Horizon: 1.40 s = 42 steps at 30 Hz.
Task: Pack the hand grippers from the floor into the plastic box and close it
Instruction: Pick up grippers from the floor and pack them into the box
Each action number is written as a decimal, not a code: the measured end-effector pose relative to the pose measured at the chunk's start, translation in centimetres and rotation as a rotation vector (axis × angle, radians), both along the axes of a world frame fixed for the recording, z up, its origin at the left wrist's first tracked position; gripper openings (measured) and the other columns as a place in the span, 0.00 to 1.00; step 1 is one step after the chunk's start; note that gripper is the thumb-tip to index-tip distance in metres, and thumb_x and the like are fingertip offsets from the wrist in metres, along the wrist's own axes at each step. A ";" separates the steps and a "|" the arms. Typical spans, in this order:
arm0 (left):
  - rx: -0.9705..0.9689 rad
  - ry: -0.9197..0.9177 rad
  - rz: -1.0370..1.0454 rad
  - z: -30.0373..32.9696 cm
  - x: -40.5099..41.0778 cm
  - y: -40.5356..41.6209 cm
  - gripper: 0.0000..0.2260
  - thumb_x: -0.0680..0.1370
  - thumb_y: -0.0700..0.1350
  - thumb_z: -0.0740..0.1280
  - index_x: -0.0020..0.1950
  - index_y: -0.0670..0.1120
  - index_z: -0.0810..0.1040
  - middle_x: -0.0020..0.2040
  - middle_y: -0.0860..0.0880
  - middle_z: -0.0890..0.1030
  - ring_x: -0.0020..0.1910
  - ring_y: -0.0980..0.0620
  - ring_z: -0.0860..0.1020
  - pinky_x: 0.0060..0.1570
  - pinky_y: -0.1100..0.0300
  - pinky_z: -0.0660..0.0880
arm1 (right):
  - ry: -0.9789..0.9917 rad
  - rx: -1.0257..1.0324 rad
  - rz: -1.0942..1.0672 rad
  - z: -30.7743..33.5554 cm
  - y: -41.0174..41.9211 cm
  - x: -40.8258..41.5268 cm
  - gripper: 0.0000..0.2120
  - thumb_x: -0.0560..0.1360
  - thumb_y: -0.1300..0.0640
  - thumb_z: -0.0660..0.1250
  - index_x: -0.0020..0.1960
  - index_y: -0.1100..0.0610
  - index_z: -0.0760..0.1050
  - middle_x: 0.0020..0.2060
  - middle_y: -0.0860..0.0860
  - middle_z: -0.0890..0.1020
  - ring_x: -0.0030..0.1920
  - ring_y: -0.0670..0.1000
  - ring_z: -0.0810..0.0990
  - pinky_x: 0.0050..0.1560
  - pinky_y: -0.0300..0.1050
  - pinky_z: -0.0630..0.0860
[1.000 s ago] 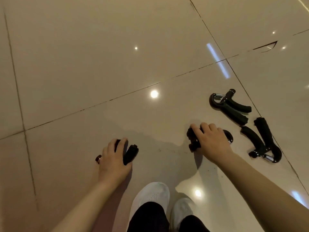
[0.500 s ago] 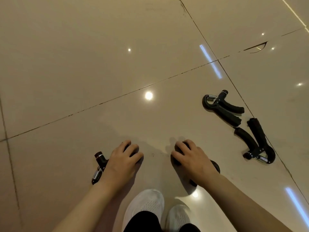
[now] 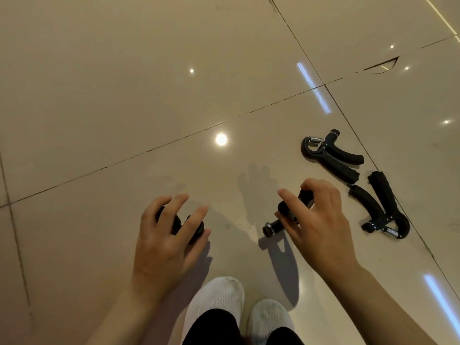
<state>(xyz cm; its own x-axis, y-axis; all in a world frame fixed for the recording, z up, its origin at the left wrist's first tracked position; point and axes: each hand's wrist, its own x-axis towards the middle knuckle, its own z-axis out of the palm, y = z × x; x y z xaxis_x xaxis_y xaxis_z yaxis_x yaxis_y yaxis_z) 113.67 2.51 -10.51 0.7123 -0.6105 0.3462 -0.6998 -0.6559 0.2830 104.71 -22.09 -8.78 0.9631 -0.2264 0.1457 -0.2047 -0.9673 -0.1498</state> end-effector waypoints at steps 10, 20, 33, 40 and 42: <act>-0.048 0.102 -0.001 -1.5 -0.4 0.7 0.17 0.73 0.50 0.69 0.57 0.47 0.70 0.60 0.44 0.71 0.68 0.34 0.63 0.69 0.51 0.60 | -0.020 0.088 -0.072 -1.4 0.7 -2.9 0.15 0.71 0.52 0.69 0.55 0.57 0.73 0.63 0.61 0.69 0.69 0.66 0.64 0.54 0.55 0.74; -0.177 0.220 -0.014 3.1 0.3 -1.8 0.16 0.74 0.48 0.67 0.60 0.47 0.74 0.61 0.46 0.72 0.64 0.40 0.67 0.66 0.62 0.59 | -0.017 0.071 -0.123 3.7 -1.5 -2.3 0.14 0.65 0.56 0.77 0.47 0.59 0.78 0.53 0.60 0.77 0.57 0.63 0.74 0.52 0.47 0.67; -0.488 -0.216 -0.369 31.5 -2.6 -4.8 0.20 0.72 0.52 0.72 0.62 0.48 0.75 0.66 0.41 0.70 0.65 0.43 0.66 0.57 0.59 0.69 | -0.366 -0.119 -0.144 28.2 0.4 -11.0 0.16 0.68 0.49 0.68 0.52 0.57 0.77 0.55 0.57 0.77 0.59 0.60 0.72 0.53 0.45 0.66; -0.524 -0.342 -0.507 40.3 -10.9 -5.2 0.23 0.70 0.49 0.73 0.62 0.44 0.76 0.57 0.43 0.78 0.63 0.40 0.70 0.60 0.57 0.66 | -0.714 0.034 -0.364 37.0 4.2 -19.4 0.17 0.70 0.49 0.68 0.57 0.55 0.76 0.58 0.54 0.74 0.59 0.56 0.72 0.55 0.44 0.69; -0.567 -0.322 -0.504 40.8 -13.1 -5.7 0.22 0.70 0.51 0.72 0.62 0.46 0.75 0.58 0.43 0.76 0.61 0.41 0.71 0.59 0.57 0.69 | -0.769 0.039 -0.377 38.4 5.3 -21.3 0.17 0.70 0.53 0.72 0.58 0.55 0.76 0.59 0.54 0.73 0.60 0.55 0.71 0.56 0.40 0.68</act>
<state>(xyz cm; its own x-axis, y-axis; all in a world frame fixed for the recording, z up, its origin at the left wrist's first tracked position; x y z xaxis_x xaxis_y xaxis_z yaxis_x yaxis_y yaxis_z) 100.52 -3.18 30.29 0.2128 -0.5017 0.8385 -0.9754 -0.0591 0.2122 83.38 -16.81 29.64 0.4592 -0.5296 0.7132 -0.3394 -0.8465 -0.4101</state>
